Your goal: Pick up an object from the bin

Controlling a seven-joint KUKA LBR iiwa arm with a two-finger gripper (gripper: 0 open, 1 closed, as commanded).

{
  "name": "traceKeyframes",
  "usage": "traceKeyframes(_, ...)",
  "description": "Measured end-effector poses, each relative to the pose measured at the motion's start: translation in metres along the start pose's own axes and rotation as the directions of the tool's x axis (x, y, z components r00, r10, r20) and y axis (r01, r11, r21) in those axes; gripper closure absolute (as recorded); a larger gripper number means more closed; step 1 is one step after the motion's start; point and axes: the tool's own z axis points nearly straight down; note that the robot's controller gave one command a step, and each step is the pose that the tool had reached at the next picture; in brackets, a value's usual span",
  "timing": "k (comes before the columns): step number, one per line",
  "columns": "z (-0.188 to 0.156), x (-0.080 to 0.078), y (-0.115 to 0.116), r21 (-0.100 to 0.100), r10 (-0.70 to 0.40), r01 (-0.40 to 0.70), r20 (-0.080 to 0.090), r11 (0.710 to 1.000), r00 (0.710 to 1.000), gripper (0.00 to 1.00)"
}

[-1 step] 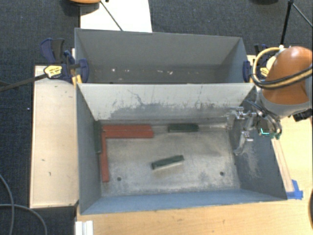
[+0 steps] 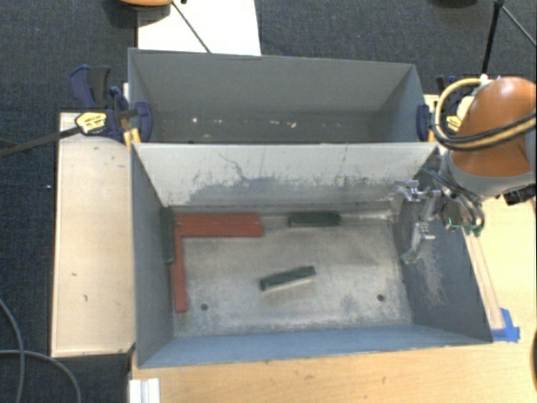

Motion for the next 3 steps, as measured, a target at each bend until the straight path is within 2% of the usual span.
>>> traceKeyframes(1,0.004,0.023,0.061,0.0,0.002,-0.002,-0.001,1.0,1.0,0.0)
traceKeyframes(2,0.018,0.024,0.095,-0.004,-0.094,0.093,-0.002,0.996,0.996,0.0)
traceKeyframes(3,0.059,0.046,0.142,-0.001,0.015,-0.015,-0.001,1.0,1.0,1.0)
